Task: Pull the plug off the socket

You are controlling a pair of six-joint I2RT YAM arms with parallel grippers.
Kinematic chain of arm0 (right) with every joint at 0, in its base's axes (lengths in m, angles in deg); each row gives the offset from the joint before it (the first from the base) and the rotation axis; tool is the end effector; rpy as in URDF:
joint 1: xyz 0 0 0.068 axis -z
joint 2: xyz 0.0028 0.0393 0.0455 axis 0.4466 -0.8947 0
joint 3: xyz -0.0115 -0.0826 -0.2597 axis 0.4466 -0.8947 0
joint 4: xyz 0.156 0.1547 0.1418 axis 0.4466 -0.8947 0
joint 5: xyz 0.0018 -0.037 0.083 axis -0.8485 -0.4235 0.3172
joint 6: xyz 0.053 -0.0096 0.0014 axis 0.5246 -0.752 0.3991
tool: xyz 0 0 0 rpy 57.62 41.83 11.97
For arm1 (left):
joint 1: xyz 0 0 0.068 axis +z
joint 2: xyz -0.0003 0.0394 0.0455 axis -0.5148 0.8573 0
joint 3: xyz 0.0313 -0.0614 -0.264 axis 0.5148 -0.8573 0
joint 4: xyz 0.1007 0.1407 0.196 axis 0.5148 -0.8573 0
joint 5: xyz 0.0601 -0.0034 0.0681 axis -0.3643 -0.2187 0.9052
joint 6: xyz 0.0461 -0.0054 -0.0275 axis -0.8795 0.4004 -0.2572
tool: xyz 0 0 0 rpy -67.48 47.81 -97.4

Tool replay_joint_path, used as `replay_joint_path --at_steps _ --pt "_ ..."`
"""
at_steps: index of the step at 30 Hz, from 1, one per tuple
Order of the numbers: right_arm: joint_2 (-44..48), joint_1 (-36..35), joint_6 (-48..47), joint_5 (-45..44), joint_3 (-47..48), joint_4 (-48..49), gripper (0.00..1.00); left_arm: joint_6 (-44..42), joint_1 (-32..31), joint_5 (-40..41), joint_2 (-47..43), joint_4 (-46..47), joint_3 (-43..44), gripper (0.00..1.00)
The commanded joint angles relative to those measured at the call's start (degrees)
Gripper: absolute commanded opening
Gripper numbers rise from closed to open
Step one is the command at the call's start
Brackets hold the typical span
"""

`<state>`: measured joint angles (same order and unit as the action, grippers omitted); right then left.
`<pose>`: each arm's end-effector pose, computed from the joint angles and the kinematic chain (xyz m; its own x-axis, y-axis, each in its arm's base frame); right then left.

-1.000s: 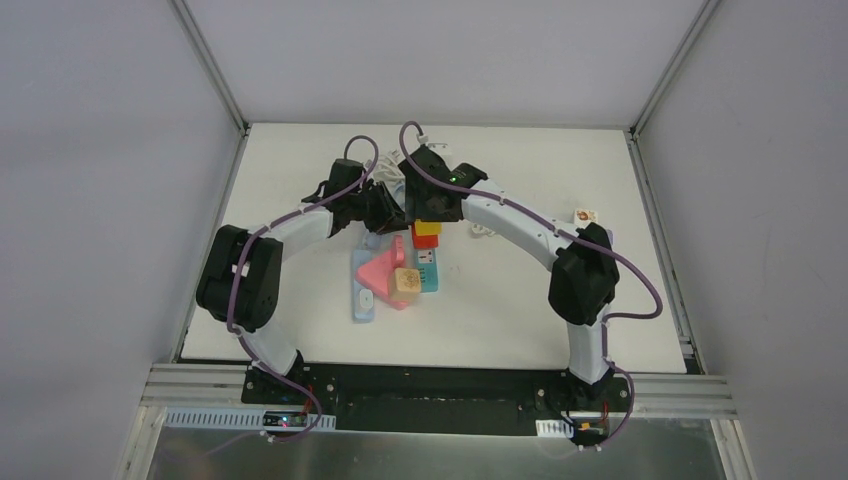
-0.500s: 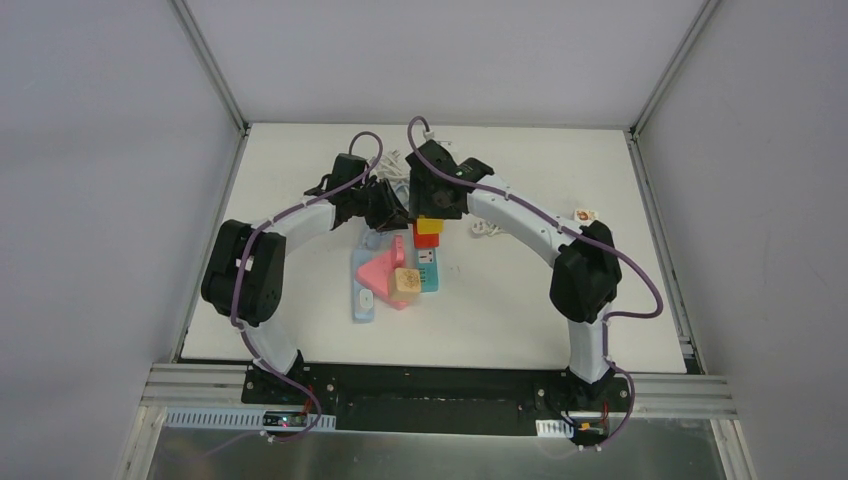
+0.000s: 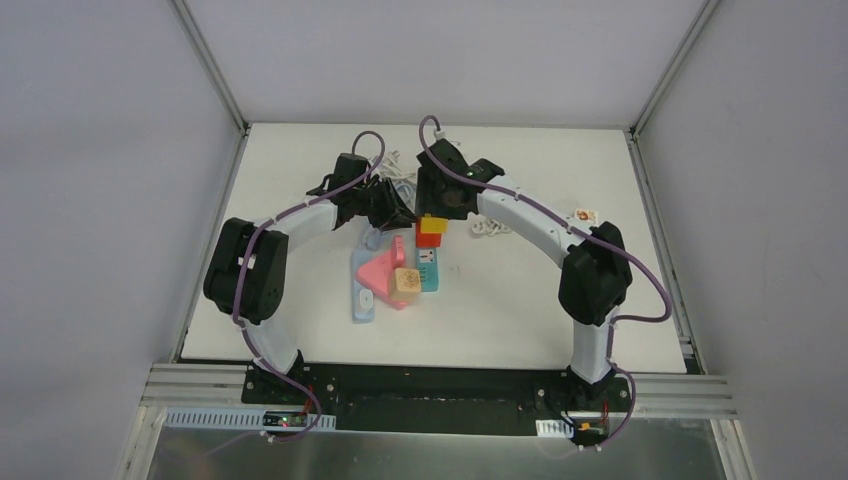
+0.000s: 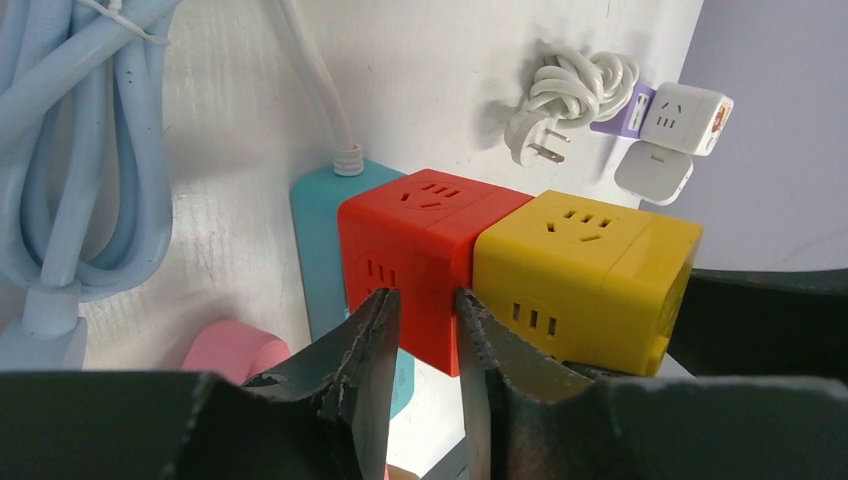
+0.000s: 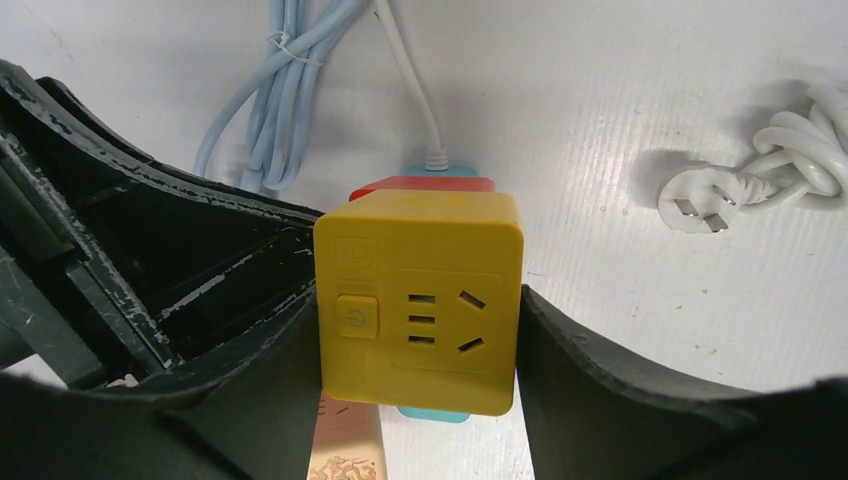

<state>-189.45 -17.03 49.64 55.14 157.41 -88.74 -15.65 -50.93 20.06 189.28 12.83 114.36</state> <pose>0.3177 0.2936 0.2888 -0.7400 -0.1679 -0.6513 -0.3319 0.9334 0.1365 0.3516 -0.1479 0.2085 -0.8891 -0.3080 -0.3386 0.0939 0.6014 -0.7934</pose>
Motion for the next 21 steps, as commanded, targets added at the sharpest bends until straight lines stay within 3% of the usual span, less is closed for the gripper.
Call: replay_joint_path --at_steps 1,4,8,13,21 --pt "-3.33 -4.69 0.93 -1.83 5.78 0.72 0.0 -1.79 -4.1 -2.43 3.62 -8.24 0.09 0.26" --pt "-4.24 -5.18 0.28 -4.11 8.82 -1.65 0.0 -2.22 -4.4 -1.75 3.48 -9.51 0.19 0.23" --pt "-2.06 -4.56 0.39 -0.71 9.28 -0.09 0.0 -2.87 -4.76 -1.02 2.92 -11.31 0.82 0.2" --pt "0.89 -3.85 -0.23 -0.56 6.82 -0.17 0.0 0.6 -8.55 -2.17 2.74 -8.33 1.66 0.23" --pt "9.66 -3.85 -1.22 -3.47 -9.76 2.36 0.01 9.14 -16.42 4.42 1.95 -4.51 -0.12 0.25"
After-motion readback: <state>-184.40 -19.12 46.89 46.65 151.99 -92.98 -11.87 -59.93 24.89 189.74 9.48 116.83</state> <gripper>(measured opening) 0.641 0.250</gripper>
